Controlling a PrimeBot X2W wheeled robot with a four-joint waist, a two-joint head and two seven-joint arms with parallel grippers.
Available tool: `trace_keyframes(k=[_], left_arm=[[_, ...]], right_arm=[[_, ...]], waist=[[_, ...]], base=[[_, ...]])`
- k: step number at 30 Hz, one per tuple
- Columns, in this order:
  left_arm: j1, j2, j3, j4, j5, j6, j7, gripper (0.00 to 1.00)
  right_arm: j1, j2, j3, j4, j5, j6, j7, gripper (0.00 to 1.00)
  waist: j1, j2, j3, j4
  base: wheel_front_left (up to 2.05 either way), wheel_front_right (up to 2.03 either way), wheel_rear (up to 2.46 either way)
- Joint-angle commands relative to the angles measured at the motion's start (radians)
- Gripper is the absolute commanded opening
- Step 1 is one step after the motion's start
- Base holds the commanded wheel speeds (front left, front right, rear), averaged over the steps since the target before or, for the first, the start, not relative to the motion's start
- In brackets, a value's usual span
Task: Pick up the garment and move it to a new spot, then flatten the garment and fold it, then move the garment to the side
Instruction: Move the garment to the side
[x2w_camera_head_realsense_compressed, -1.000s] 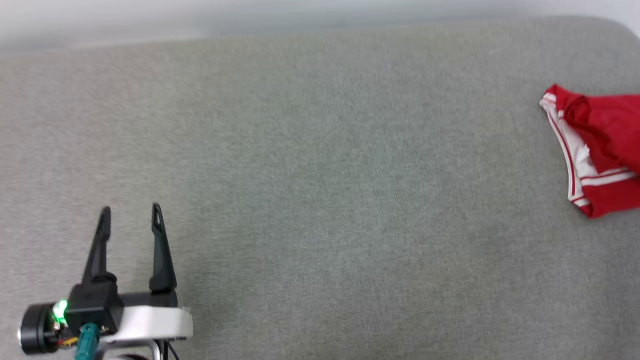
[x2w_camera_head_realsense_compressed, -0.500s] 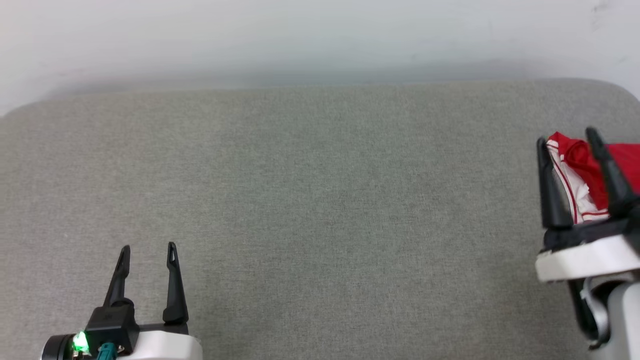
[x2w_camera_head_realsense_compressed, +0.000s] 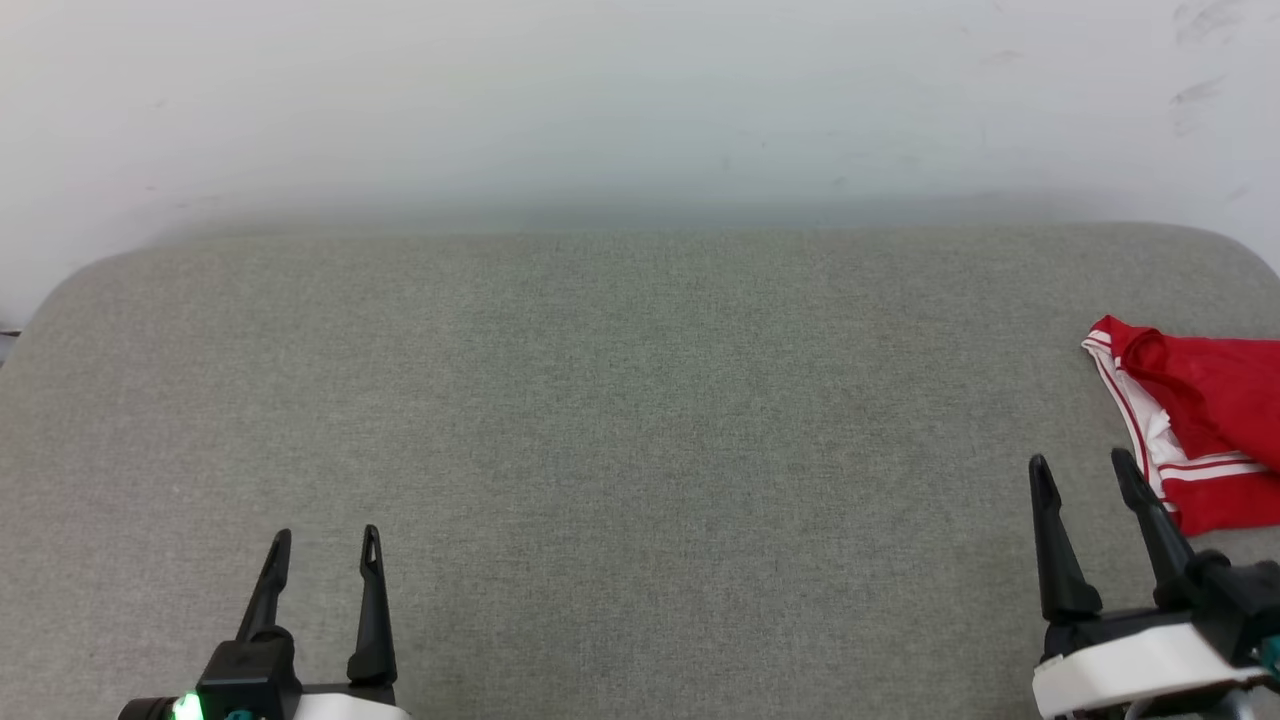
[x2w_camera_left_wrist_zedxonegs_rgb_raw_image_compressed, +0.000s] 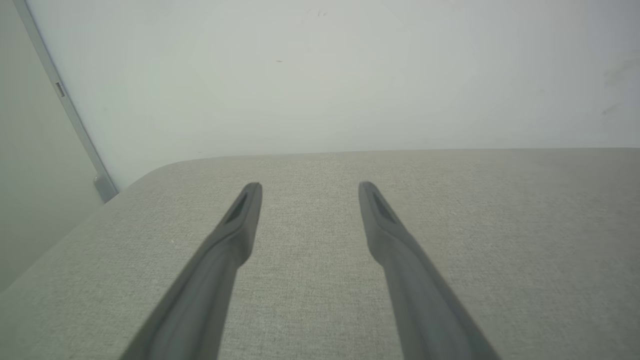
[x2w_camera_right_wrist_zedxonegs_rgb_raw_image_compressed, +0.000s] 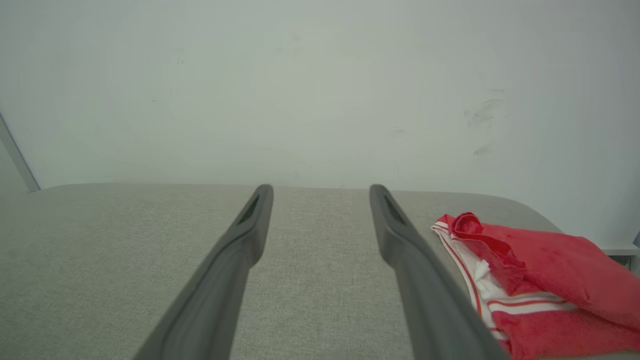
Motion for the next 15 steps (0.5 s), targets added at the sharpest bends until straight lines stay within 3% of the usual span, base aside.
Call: trace_keyframes(k=[1,15], left_arm=[[0.012,-0.005,-0.002,0.001,-0.001,-0.009,-0.002,1.0],[0.024,-0.008,-0.005,0.004,0.001,-0.032,-0.002,1.0]], right_arm=[[0.018,0.006,-0.005,0.001,0.004,-0.001,-0.004,1.0],[0.115,0.03,0.001,-0.019,0.014,-0.001,0.003,1.0]], waist=[[0.0002,0.0,-0.004,0.001],[0.0002,0.0,-0.026,0.008]], base=[[0.0,0.0,0.0],[0.0,0.0,0.0]])
